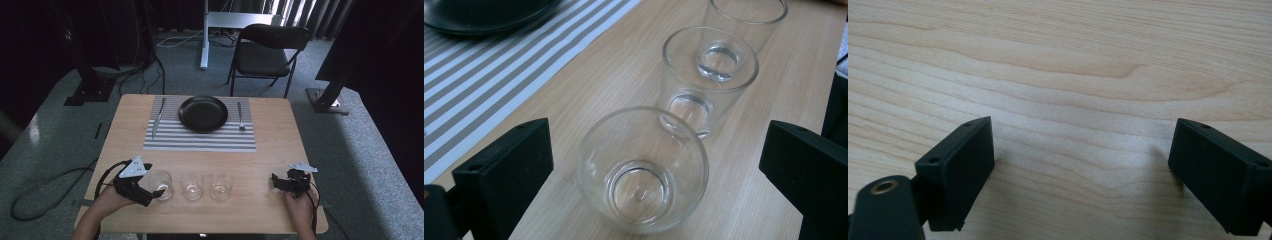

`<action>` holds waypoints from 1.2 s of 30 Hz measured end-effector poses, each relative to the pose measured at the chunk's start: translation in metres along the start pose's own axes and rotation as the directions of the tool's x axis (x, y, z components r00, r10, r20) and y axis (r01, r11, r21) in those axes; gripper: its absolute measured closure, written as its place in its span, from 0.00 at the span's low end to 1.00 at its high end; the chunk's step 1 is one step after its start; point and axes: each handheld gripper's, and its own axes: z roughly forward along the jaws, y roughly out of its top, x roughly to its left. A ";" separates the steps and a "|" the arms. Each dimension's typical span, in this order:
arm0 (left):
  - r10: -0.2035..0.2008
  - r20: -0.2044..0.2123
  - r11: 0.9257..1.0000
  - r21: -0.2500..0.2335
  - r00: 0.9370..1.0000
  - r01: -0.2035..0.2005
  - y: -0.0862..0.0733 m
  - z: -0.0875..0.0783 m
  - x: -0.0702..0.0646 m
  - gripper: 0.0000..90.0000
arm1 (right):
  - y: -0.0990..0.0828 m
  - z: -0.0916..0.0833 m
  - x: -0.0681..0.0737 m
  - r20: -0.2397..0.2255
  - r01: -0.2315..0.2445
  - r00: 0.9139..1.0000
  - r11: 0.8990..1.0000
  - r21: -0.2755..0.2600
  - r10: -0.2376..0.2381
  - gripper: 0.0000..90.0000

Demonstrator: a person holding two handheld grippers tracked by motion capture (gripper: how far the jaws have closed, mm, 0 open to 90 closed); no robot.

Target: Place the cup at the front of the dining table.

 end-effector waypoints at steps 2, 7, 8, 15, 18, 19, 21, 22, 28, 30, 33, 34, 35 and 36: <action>0.010 0.003 1.000 0.010 1.000 -0.010 0.004 0.003 -0.001 0.01 | 0.000 0.000 0.000 0.000 0.000 1.000 1.000 0.000 0.000 0.12; 0.033 0.021 0.999 0.032 0.999 -0.033 0.013 0.012 -0.003 0.01 | 0.000 0.000 0.000 0.000 0.000 1.000 1.000 0.000 0.000 0.12; 0.038 0.027 0.998 0.040 0.999 -0.039 0.015 0.013 -0.004 0.01 | 0.000 0.000 0.000 0.000 0.000 1.000 1.000 0.000 0.000 0.12; 0.066 0.042 0.994 0.080 0.997 -0.069 0.027 0.026 -0.008 0.01 | 0.000 0.000 0.000 0.000 0.000 1.000 1.000 0.000 0.000 0.12; 0.074 0.055 0.993 0.092 0.996 -0.079 0.032 0.031 -0.010 0.01 | 0.000 0.000 0.000 0.000 0.000 1.000 1.000 0.000 0.000 0.12; 0.074 0.055 0.993 0.092 0.996 -0.079 0.032 0.031 -0.010 0.01 | 0.000 0.000 0.000 0.000 0.000 1.000 1.000 0.000 0.000 0.12; 0.089 0.066 0.989 0.112 0.994 -0.096 0.037 0.037 -0.012 0.01 | 0.000 0.000 0.000 0.000 0.000 1.000 1.000 0.000 0.000 0.12; 0.093 0.068 0.988 0.120 0.993 -0.101 0.039 0.039 -0.013 0.01 | 0.000 0.000 0.000 0.000 0.000 1.000 1.000 0.000 0.000 0.12; 0.122 0.070 0.978 0.160 0.990 -0.132 0.047 0.050 -0.019 0.01 | 0.000 0.000 0.000 0.000 0.001 1.000 1.000 0.000 -0.001 0.12; 0.128 0.075 0.974 0.176 0.989 -0.140 0.049 0.053 -0.020 0.01 | 0.000 0.000 0.000 0.000 0.000 1.000 1.000 0.000 0.000 0.12; 0.139 0.082 0.969 0.195 0.987 -0.152 0.052 0.057 -0.022 0.01 | 0.000 0.000 0.000 0.000 0.000 1.000 1.000 0.000 0.000 0.12; 0.140 0.090 0.968 0.198 0.986 -0.155 0.054 0.058 -0.022 0.01 | 0.000 0.000 0.000 0.000 0.000 1.000 1.000 0.000 0.000 0.12; 0.142 0.091 0.966 0.205 0.986 -0.158 0.055 0.060 -0.023 0.01 | 0.000 0.000 0.000 0.000 0.000 1.000 1.000 0.000 0.000 0.12; 0.145 0.094 0.964 0.209 0.985 -0.162 0.057 0.061 -0.024 0.01 | 0.000 0.000 0.000 0.000 0.000 1.000 1.000 0.000 0.000 0.12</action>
